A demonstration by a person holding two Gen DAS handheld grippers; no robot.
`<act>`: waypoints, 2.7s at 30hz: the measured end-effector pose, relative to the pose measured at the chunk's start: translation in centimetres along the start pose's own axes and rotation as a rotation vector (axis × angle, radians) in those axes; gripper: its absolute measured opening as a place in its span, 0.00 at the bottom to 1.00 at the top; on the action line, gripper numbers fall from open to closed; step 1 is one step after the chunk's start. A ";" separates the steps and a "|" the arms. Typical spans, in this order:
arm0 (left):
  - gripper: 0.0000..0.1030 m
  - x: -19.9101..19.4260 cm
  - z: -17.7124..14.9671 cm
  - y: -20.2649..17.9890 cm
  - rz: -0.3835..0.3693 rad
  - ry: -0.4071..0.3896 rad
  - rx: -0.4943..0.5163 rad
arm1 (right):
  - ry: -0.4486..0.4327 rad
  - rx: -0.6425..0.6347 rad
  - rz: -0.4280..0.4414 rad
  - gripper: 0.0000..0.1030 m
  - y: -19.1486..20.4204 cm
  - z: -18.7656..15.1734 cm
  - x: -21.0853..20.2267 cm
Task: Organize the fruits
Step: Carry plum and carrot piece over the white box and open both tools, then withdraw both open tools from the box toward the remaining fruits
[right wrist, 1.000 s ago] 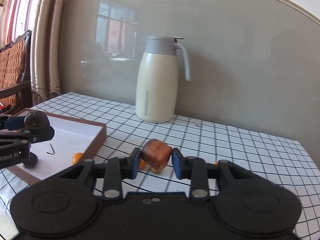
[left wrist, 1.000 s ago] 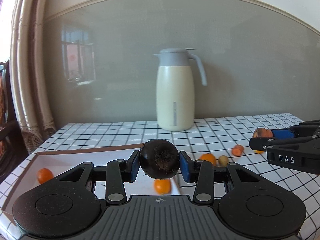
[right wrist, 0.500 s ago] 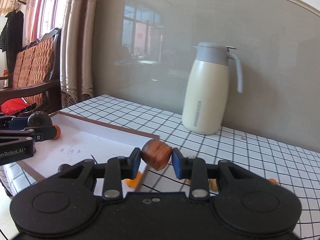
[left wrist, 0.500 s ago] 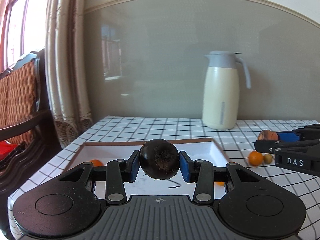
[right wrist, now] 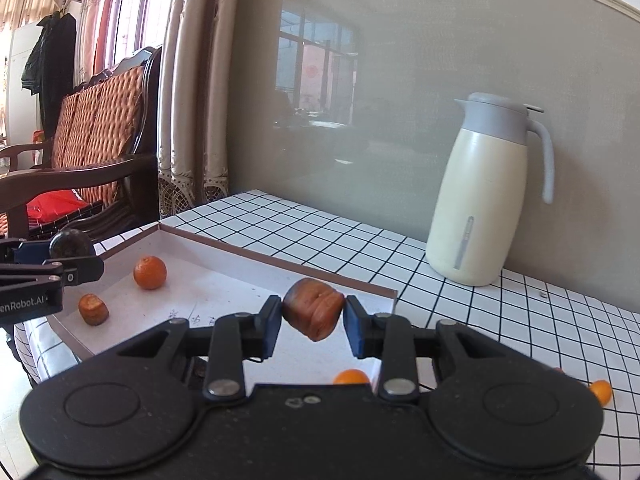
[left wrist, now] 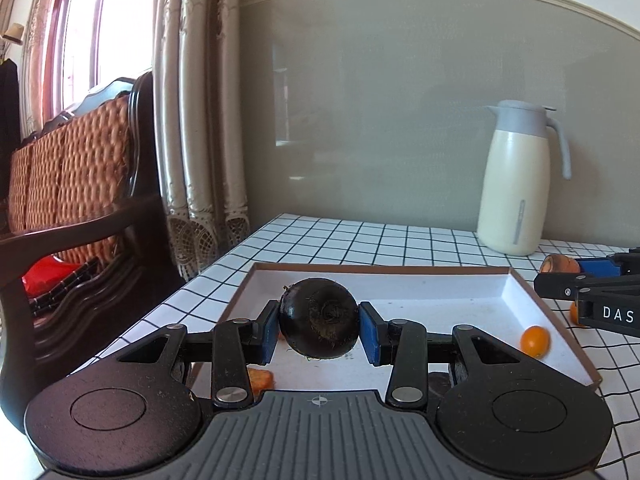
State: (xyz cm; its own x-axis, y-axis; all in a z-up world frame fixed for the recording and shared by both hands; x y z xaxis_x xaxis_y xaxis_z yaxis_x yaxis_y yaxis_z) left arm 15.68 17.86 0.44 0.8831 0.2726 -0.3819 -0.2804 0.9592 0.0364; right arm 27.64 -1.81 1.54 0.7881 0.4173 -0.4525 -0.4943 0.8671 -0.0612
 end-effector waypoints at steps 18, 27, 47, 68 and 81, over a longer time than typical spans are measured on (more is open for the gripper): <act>0.41 4.7 0.3 1.2 0.036 0.040 -0.022 | 0.040 0.024 0.011 0.24 -0.5 1.2 5.5; 0.42 6.2 -0.3 0.9 0.039 0.077 -0.012 | 0.052 0.038 0.024 0.40 -1.0 1.2 6.8; 1.00 3.3 0.1 1.9 0.136 -0.052 -0.058 | -0.013 0.052 -0.046 0.94 -2.8 0.9 4.9; 1.00 -0.2 1.3 -5.2 0.043 -0.159 0.033 | -0.019 0.036 -0.083 0.94 -6.1 -1.0 -0.5; 1.00 -0.2 1.5 -13.2 -0.088 -0.129 0.098 | -0.014 0.097 -0.191 0.94 -12.7 -3.0 -3.5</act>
State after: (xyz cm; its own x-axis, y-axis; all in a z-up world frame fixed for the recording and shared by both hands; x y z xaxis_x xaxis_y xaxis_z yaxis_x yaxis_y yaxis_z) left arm 19.72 5.29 1.46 0.9454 0.1886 -0.2658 -0.1673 0.9807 0.1007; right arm 30.05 -15.10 1.24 0.8694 0.2462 -0.4283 -0.2987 0.9525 -0.0588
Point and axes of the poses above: each gripper's, at about its wrist camera, not at the fingertips, and x roughly the way its jaws point, y to its left, z to its top, the point moved 2 cm from there along x, roughly the way its jaws point, and after that the axes turned 3 degrees about -z, right-handed, at the moved point
